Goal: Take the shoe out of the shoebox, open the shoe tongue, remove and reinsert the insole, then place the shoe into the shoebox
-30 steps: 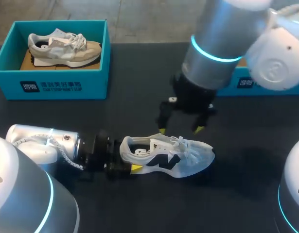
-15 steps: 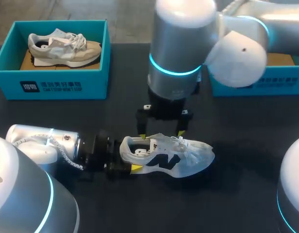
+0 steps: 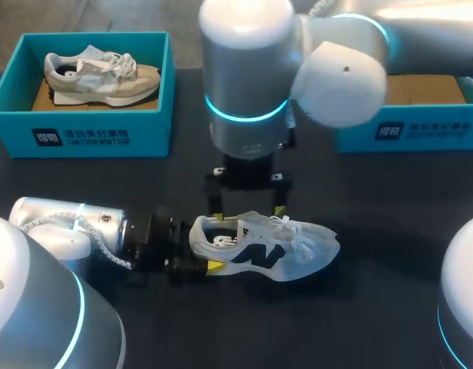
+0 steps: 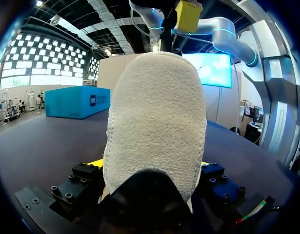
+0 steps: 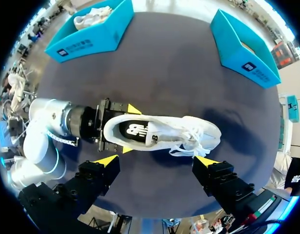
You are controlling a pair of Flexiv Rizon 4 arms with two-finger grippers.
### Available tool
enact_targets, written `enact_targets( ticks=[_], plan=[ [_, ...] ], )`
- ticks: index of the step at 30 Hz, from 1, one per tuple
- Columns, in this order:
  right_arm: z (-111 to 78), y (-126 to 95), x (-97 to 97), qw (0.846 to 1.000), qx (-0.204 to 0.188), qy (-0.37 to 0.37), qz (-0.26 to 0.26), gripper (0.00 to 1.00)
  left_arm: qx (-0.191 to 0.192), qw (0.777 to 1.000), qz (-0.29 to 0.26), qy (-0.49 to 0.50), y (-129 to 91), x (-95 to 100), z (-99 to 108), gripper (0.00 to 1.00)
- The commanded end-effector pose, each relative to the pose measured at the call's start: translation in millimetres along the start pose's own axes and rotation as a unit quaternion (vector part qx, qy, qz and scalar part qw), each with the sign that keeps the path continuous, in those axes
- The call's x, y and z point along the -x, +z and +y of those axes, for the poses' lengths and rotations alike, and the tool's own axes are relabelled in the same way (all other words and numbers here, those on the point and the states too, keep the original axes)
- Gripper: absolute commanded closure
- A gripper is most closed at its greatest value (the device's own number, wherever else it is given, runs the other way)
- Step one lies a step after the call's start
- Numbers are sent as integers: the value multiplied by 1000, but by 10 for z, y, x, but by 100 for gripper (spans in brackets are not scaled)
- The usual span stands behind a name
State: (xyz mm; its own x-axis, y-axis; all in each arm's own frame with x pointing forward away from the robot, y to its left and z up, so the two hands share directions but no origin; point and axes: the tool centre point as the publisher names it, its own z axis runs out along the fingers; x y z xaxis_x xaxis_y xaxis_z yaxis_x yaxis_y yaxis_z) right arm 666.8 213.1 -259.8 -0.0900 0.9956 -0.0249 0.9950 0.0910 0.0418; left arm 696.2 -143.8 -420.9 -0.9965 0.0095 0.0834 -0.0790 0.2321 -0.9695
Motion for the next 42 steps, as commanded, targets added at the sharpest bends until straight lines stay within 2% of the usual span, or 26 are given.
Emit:
enact_targets(
  ticks=[1, 7, 16, 30, 42],
  plan=[
    [61, 61, -198, 998, -4, 4, -58, 0, 1, 1000, 1, 0, -13, 6, 2, 100],
    [37, 145, -216, 998, 5, 13, -63, 0, 1, 1000, 1, 0, -13, 6, 2, 100],
    [18, 296, -219, 995, -6, 45, -92, 0, 1, 1000, 1, 0, -13, 6, 2, 100],
    [8, 467, -69, 990, -3, 81, -117, 0, 1, 1000, 1, 0, -13, 6, 2, 100],
    [74, 593, -39, 986, -6, 98, -135, 0, 1, 1000, 1, 0, -13, 6, 2, 100]
  ],
)
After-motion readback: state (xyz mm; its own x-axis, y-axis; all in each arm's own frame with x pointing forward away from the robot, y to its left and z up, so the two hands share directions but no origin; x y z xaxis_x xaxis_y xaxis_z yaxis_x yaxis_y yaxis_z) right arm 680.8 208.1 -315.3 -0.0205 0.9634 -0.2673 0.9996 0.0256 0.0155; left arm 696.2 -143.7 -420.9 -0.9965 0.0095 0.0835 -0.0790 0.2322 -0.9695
